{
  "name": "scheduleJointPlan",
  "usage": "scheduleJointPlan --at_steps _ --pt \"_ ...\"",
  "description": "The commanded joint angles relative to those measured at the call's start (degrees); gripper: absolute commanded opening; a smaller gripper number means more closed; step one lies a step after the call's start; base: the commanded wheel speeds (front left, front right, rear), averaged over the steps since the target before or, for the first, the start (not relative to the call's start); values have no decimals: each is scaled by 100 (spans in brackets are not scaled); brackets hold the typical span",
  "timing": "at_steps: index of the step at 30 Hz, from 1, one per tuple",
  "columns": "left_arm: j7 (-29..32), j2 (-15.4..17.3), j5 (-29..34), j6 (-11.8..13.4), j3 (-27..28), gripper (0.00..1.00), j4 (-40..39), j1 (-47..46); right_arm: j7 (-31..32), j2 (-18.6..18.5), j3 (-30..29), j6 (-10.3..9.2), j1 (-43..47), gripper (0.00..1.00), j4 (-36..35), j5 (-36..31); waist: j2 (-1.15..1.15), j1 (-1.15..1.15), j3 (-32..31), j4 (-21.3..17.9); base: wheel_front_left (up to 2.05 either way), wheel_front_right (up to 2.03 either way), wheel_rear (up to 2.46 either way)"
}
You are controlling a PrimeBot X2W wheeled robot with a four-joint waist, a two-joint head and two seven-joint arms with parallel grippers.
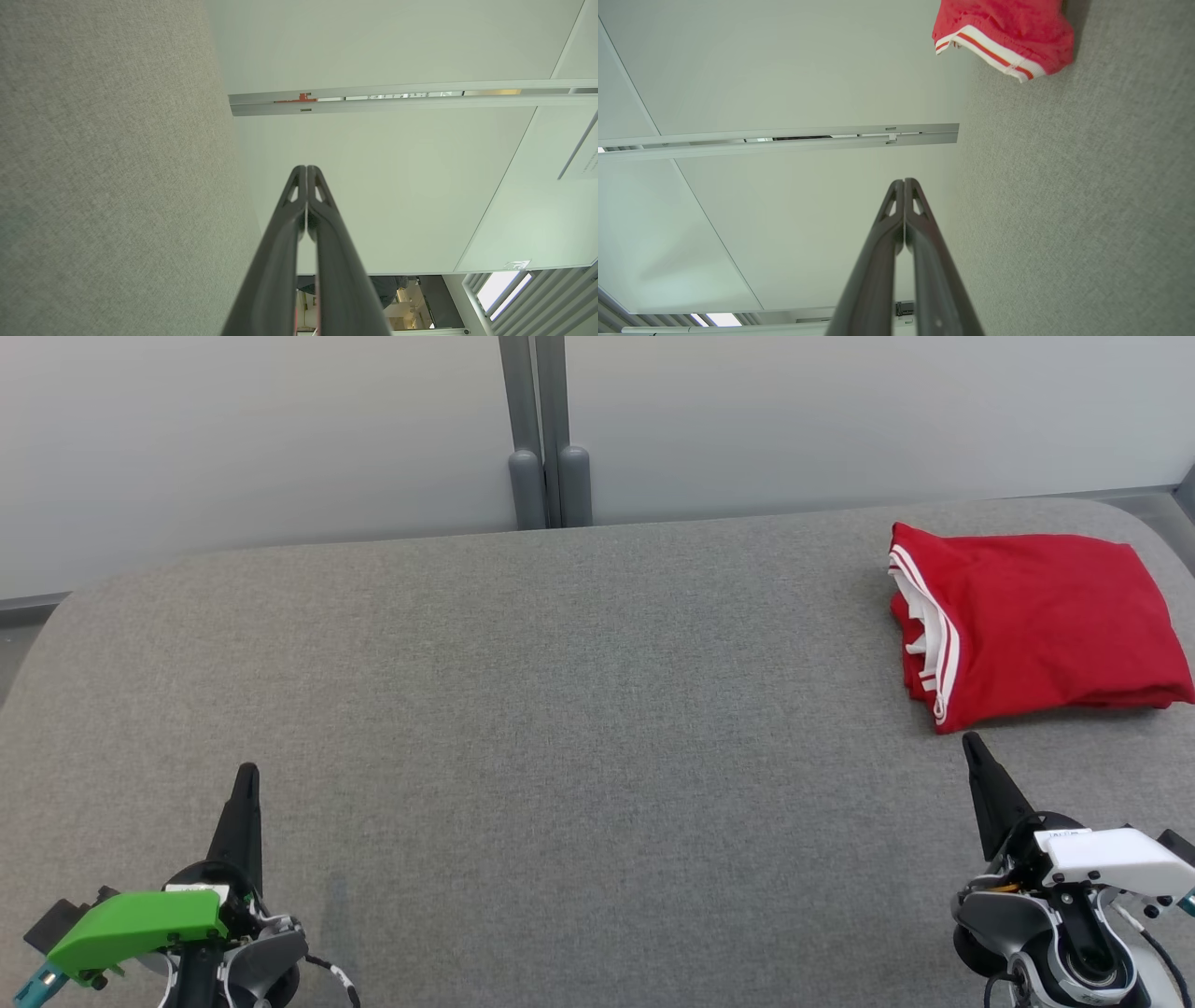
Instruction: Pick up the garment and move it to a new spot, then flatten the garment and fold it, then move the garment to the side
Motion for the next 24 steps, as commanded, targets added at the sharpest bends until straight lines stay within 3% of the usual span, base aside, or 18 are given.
scheduleJointPlan --at_steps 1,24 --pt "22 4 -1 -32 14 0 -9 -59 19 -7 -10 2 48 0 -33 37 0 0 0 0 0 0 0" --pt "21 3 -2 -32 13 0 -9 -59 18 -7 -8 2 48 0 -32 38 0 0 0 0 0 0 0"
